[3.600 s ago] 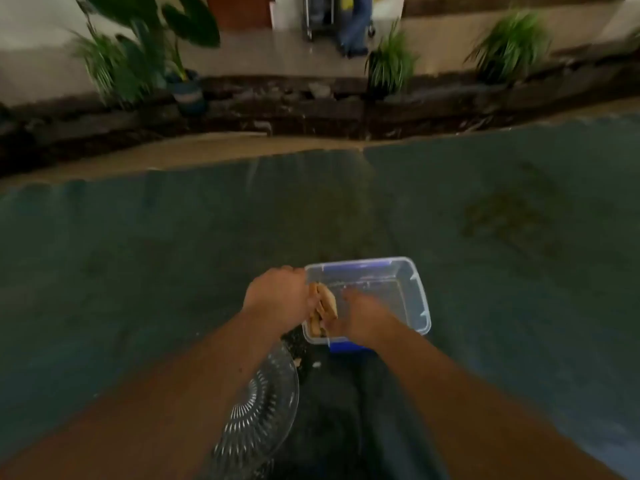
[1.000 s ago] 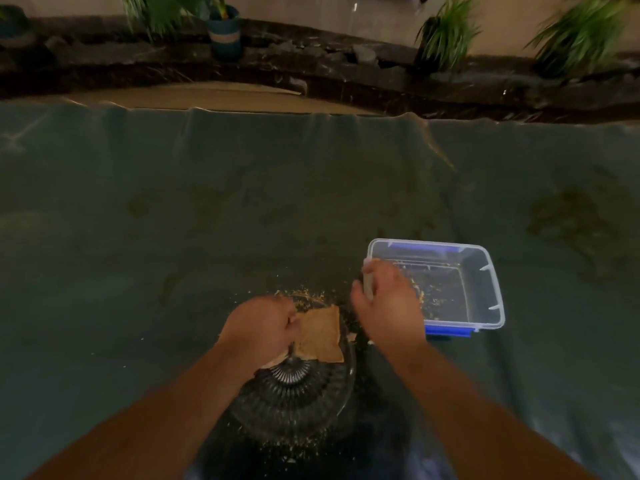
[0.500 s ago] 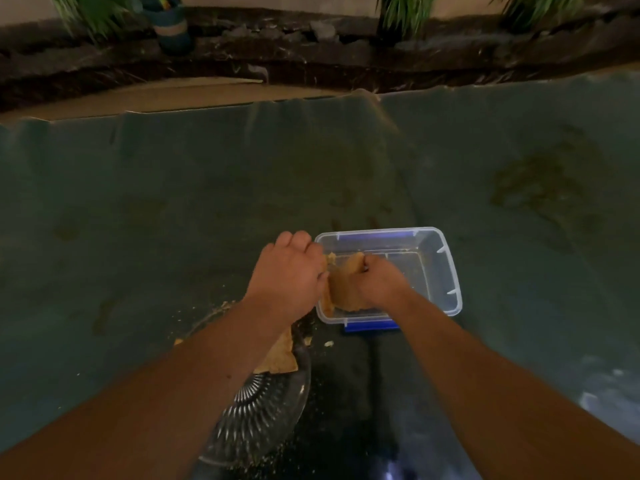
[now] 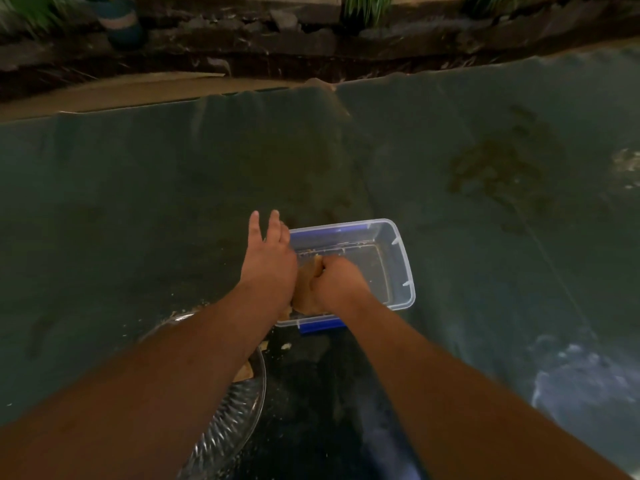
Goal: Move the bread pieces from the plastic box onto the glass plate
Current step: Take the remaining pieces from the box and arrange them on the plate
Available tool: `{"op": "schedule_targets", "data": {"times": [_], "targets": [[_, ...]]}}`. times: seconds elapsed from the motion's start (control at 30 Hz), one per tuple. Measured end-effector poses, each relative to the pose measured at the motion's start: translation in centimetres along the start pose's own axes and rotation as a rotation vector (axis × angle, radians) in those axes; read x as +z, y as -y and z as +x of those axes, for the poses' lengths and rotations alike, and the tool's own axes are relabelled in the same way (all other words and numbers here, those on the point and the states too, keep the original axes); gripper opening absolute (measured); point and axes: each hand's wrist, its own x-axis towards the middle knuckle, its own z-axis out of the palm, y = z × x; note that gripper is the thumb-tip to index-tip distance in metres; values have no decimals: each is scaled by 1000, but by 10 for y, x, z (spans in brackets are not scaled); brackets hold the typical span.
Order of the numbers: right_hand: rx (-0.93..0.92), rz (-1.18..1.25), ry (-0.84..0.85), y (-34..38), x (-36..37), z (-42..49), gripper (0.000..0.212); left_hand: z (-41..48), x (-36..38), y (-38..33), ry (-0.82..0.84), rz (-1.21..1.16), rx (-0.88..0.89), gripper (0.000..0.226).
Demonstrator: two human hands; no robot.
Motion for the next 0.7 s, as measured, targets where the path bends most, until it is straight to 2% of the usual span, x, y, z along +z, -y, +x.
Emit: {"op": "schedule_targets", "data": {"times": [0.1, 0.2, 0.3, 0.37, 0.47, 0.53, 0.6, 0.7], "targets": [[37, -61, -13, -1, 4, 3, 22, -6, -2, 4, -89, -172, -7, 67], [6, -120, -35, -2, 6, 1, 21, -22, -5, 13, -188, -400, 27, 51], [38, 219, -205, -3, 1, -12, 7, -45, 1, 28, -324, -745, -8, 18], [23, 327, -296, 3, -5, -25, 8, -61, 10, 44, -364, -1047, -68, 20], [-4, 363, -322, 23, -7, -43, 7, -84, 30, 74, -432, -1392, -218, 24], [4, 370, -324, 40, -3, -54, 5, -98, 48, 98, -411, -1624, -329, 25], [-7, 438, -284, 56, 10, -64, 6, -117, 73, 118, -303, -1818, -381, 24], [22, 406, -93, 73, 43, -73, 7, -146, 118, 137, -64, -1900, -376, 20]]}}
